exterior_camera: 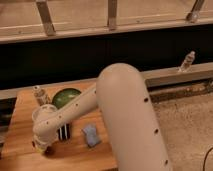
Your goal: Place the pepper in the ceramic bowl
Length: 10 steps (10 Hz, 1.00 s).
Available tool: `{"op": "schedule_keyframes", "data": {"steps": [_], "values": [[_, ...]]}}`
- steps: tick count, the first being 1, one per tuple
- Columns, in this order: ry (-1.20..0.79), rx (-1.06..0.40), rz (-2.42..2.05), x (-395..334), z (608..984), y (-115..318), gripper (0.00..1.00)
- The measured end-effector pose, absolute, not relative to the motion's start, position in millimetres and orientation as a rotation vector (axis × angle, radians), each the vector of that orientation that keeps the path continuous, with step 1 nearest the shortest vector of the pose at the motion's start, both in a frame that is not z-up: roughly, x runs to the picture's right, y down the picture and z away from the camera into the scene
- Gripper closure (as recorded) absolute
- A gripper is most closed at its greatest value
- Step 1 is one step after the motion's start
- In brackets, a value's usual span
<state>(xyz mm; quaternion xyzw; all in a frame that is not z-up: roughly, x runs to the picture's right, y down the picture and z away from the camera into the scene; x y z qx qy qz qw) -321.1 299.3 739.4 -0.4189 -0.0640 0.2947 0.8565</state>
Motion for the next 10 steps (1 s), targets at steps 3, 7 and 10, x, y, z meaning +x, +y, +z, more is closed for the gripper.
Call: {"op": "schedule_keyframes", "data": {"steps": [3, 7, 10], "values": [[-0.278, -0.896, 0.57, -328.1, 691.1, 268.9, 1.0], [-0.389, -0.823, 0.512, -320.8, 611.1, 206.8, 1.0], [-0.395, -0.723, 0.5, -304.5, 568.4, 149.6, 1.0]]}}
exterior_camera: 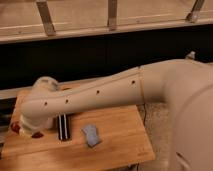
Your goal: Place the pepper in the ceramic bowl
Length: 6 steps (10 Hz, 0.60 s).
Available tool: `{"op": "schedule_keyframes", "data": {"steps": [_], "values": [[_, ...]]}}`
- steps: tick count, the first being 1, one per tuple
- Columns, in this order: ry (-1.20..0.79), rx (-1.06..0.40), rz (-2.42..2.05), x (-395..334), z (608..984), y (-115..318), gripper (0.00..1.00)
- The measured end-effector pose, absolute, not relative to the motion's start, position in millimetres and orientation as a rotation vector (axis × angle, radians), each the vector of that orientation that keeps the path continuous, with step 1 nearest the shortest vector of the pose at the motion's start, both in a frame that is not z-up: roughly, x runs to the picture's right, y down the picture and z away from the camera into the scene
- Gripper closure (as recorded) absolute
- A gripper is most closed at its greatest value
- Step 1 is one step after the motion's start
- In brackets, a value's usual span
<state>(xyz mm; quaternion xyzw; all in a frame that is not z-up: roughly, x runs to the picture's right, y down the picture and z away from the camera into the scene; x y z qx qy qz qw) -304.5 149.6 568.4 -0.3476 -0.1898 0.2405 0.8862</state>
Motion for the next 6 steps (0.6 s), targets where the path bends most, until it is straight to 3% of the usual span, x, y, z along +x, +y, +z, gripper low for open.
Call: {"op": "schedule_keyframes", "data": {"steps": [2, 6], "values": [[-0.375, -0.673, 0.501, -287.2, 565.1, 101.8, 1.0], [-0.327, -0.626, 0.469, -265.2, 614.5, 7.0, 1.0]]}}
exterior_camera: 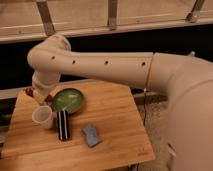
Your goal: Place the pepper in the ceramic bowl
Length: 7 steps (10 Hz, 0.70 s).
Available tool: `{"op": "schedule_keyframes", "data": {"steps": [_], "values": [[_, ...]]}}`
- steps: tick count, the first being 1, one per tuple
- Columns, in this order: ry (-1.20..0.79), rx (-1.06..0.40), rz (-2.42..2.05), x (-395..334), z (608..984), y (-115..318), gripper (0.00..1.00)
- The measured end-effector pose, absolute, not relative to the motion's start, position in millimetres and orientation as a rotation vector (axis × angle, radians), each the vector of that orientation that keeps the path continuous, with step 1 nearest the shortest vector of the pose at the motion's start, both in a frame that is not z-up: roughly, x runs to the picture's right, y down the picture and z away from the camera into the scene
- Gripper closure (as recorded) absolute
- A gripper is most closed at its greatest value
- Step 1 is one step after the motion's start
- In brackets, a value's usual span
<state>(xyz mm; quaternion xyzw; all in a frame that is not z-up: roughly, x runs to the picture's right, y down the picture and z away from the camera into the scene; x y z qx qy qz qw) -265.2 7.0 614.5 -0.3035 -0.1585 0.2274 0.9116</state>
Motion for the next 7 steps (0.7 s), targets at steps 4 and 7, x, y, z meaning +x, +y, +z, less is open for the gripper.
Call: {"op": "schedule_keyframes", "data": {"steps": [4, 7], "values": [[-0.307, -0.64, 0.436, -291.7, 678.8, -71.4, 1.0], [-0.319, -0.679, 0.426, -292.2, 730.0, -70.9, 1.0]]}}
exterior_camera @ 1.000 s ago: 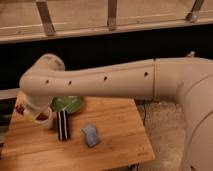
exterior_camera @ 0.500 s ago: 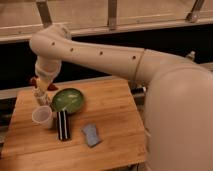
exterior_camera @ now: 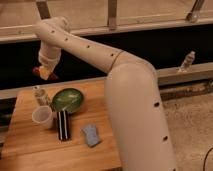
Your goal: Place the pepper in the ceramic bowl
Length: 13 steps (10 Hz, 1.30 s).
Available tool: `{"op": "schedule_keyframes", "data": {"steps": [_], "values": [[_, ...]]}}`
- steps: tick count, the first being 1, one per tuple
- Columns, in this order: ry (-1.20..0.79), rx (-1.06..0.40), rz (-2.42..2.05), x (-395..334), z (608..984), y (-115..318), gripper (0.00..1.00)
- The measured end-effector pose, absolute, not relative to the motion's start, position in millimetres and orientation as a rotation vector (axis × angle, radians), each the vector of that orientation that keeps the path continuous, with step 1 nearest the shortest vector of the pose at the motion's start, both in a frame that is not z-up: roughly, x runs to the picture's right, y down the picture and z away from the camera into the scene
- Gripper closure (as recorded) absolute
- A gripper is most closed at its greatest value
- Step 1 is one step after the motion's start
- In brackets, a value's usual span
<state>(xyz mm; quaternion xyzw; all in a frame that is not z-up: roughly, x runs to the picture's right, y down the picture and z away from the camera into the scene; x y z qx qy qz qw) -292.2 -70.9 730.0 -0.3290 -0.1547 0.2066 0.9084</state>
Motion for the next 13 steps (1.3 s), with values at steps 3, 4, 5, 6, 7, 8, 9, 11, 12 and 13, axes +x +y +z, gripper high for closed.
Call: {"op": "schedule_keyframes", "data": {"steps": [3, 4, 5, 6, 7, 8, 9, 11, 12, 13], "values": [[-0.323, -0.713, 0.444, -272.8, 767.1, -4.4, 1.0], [-0.317, -0.73, 0.461, -256.7, 774.2, 27.0, 1.0], [-0.312, -0.742, 0.476, -244.3, 780.8, 48.3, 1.0], [-0.311, -0.754, 0.484, -239.3, 784.0, 65.3, 1.0], [-0.314, -0.76, 0.489, -235.8, 786.1, 80.1, 1.0], [-0.318, -0.76, 0.494, -233.0, 789.6, 88.6, 1.0], [-0.319, -0.758, 0.495, -232.2, 790.8, 89.7, 1.0], [-0.328, -0.75, 0.491, -242.5, 782.9, 80.4, 1.0], [-0.331, -0.745, 0.493, -245.2, 779.9, 72.9, 1.0], [-0.333, -0.736, 0.498, -247.3, 776.7, 60.3, 1.0]]}}
